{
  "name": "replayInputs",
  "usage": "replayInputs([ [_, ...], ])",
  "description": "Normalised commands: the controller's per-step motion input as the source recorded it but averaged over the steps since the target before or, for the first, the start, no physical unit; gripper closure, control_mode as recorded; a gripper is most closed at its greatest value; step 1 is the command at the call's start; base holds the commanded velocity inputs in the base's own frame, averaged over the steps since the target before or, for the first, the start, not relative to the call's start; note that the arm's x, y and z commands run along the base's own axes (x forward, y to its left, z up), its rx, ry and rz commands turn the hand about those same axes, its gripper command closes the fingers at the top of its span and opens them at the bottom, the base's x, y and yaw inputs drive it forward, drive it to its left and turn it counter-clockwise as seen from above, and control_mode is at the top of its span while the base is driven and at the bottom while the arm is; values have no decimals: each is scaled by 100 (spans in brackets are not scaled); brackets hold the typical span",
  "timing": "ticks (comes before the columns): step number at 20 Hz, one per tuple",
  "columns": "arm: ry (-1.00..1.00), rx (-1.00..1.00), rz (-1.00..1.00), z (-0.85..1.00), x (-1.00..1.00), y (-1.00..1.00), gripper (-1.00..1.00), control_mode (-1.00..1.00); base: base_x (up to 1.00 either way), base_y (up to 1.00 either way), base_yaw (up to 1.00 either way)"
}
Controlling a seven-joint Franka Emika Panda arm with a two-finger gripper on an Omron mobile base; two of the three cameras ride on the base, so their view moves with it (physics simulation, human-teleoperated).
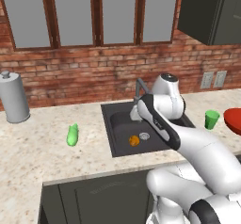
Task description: Remove the corn and orange from the sink. Then move the bowl and cup from the counter to the sink for washing.
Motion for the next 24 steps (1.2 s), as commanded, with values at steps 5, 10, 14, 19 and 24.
replayInputs([
  [5, -1, 0, 0, -15, 7, -18, -100, -100, 0, 0, 0],
  [10, -1, 1, 0, -14, 10, -21, -100, -100, 0, 0, 0],
  [14, -1, 2, 0, -16, 10, -20, -100, -100, 0, 0, 0],
  [19, -5, 5, 0, -19, 8, -15, -100, -100, 0, 0, 0],
  [24, -5, 6, 0, -21, 9, -6, -100, -100, 0, 0, 0],
])
